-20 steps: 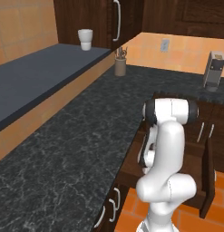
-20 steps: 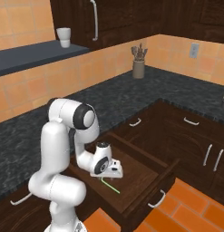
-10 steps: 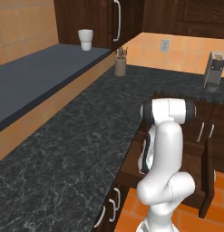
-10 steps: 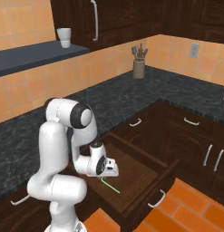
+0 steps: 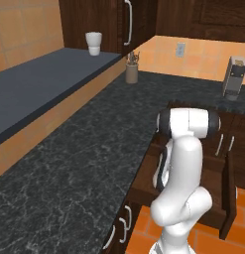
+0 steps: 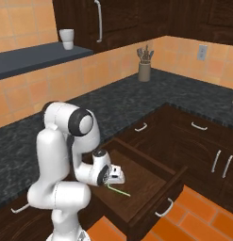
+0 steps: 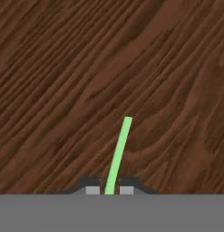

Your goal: Take a straw from the drawer in front and place it inside the glass cup on the dining counter.

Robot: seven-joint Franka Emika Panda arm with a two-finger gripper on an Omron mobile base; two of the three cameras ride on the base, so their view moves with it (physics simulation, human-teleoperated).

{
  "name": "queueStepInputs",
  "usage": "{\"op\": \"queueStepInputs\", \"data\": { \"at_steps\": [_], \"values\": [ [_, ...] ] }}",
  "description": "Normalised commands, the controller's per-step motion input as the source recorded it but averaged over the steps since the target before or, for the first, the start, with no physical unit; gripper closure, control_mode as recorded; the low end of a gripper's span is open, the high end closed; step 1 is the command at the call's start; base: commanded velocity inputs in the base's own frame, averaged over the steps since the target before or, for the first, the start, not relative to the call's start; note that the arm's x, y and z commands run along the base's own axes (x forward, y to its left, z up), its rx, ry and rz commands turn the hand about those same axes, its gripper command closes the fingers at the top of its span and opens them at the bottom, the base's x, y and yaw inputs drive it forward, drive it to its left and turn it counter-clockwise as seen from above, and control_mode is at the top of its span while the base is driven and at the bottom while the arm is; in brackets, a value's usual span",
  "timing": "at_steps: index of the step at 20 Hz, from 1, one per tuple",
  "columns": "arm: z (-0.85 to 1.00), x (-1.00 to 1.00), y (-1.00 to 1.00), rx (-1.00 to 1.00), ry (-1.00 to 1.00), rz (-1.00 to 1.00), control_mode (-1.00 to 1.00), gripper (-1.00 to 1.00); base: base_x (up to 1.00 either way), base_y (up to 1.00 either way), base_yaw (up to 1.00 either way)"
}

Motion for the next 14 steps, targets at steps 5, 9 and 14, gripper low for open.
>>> {"op": "queueStepInputs", "data": {
  "at_steps": [5,9,14],
  "values": [
    [0.91,-0.04,-0.27,0.0,-0.13,0.0,-1.0,1.0,0.0,0.0,0.0],
    [1.0,-0.01,-0.06,0.06,-0.1,0.0,-1.0,1.0,0.0,0.0,0.0],
    [1.0,0.0,0.0,0.08,-0.01,0.0,-1.0,1.0,0.0,0.0,0.0]
  ]
}}
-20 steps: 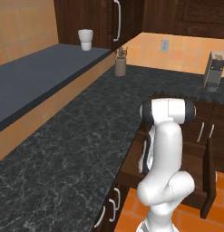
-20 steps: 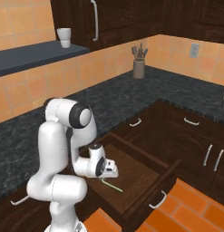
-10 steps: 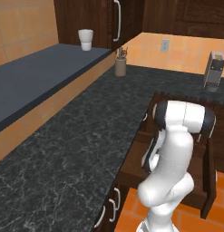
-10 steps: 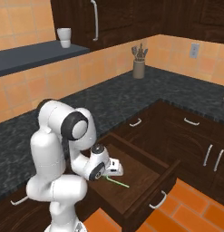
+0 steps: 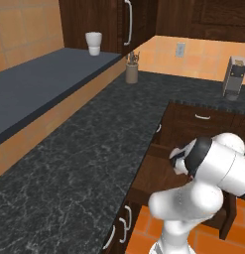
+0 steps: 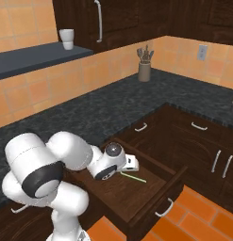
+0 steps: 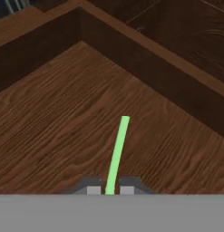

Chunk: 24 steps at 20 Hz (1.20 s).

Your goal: Take a straw from the drawer in front and place it inside the glass cup on the dining counter.

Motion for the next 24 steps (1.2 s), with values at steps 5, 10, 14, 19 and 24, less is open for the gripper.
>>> {"op": "queueStepInputs", "data": {
  "at_steps": [5,10,14,19,24],
  "values": [
    [1.0,0.0,0.0,0.09,0.0,0.0,-1.0,1.0,0.0,0.0,0.0],
    [0.99,0.0,0.06,0.12,0.0,0.0,-1.0,1.0,0.0,0.0,0.0],
    [0.89,-0.1,0.15,0.11,0.0,0.0,-1.0,1.0,0.0,0.0,0.0],
    [0.74,-0.17,0.21,0.09,0.0,0.0,-1.0,1.0,0.0,0.0,0.0],
    [0.59,-0.26,0.26,0.04,0.0,0.0,-1.0,1.0,0.0,0.0,0.0]
  ]
}}
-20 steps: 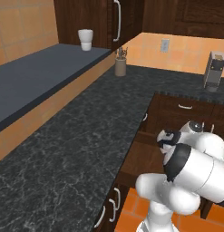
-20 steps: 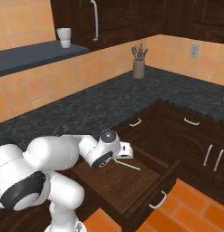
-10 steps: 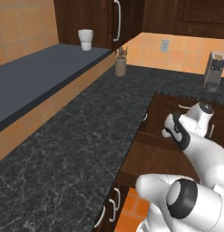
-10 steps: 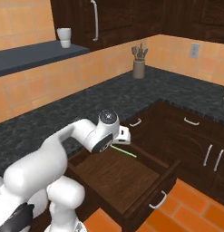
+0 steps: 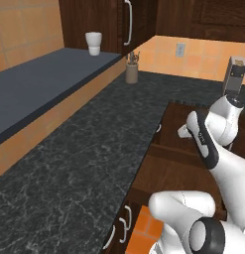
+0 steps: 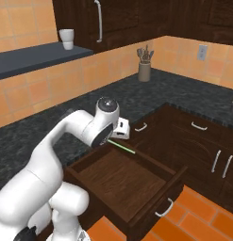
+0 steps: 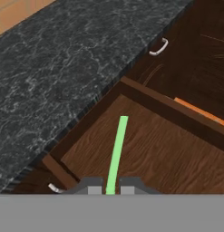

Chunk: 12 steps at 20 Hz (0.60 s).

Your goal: Take a straw from the drawer in front and place it inside the glass cup on the dining counter.

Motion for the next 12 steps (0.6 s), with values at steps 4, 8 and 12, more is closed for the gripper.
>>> {"op": "queueStepInputs", "data": {
  "at_steps": [4,8,12],
  "values": [
    [0.39,-0.32,0.34,0.0,0.0,0.0,-1.0,1.0,0.0,0.0,0.0],
    [0.29,-0.36,0.27,0.0,0.0,0.0,-1.0,1.0,0.0,0.0,0.0],
    [0.26,-0.42,0.13,0.0,-0.02,0.0,-1.0,1.0,0.0,0.0,0.0]
  ]
}}
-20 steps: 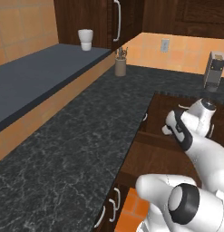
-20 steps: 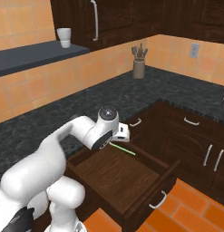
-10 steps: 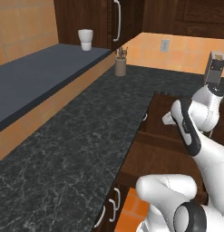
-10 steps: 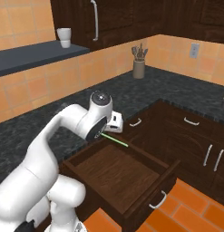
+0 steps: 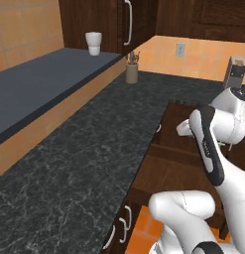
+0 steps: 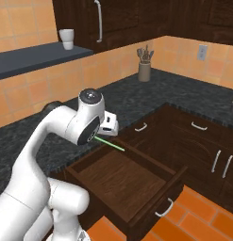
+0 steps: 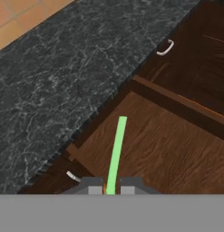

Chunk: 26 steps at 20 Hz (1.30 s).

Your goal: Take a straw from the drawer in front and place it inside the glass cup on the dining counter.

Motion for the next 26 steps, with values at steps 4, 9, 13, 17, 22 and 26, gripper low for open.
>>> {"op": "queueStepInputs", "data": {
  "at_steps": [4,9,13,17,22,26],
  "values": [
    [0.19,-0.51,0.01,0.0,-0.09,0.0,-1.0,1.0,0.0,0.0,0.0],
    [0.25,-0.47,0.0,0.0,-0.11,0.0,-1.0,1.0,0.0,0.0,0.0],
    [0.21,-0.18,0.0,0.0,-0.02,0.0,-1.0,1.0,0.0,0.0,0.0],
    [0.1,0.0,0.04,0.0,0.0,0.0,-1.0,1.0,0.0,0.0,0.0],
    [0.0,0.0,0.04,0.0,0.01,0.0,-1.0,1.0,0.0,0.0,0.0],
    [-0.05,-0.15,0.04,-0.01,0.01,0.0,-1.0,1.0,0.0,0.0,0.0]
  ]
}}
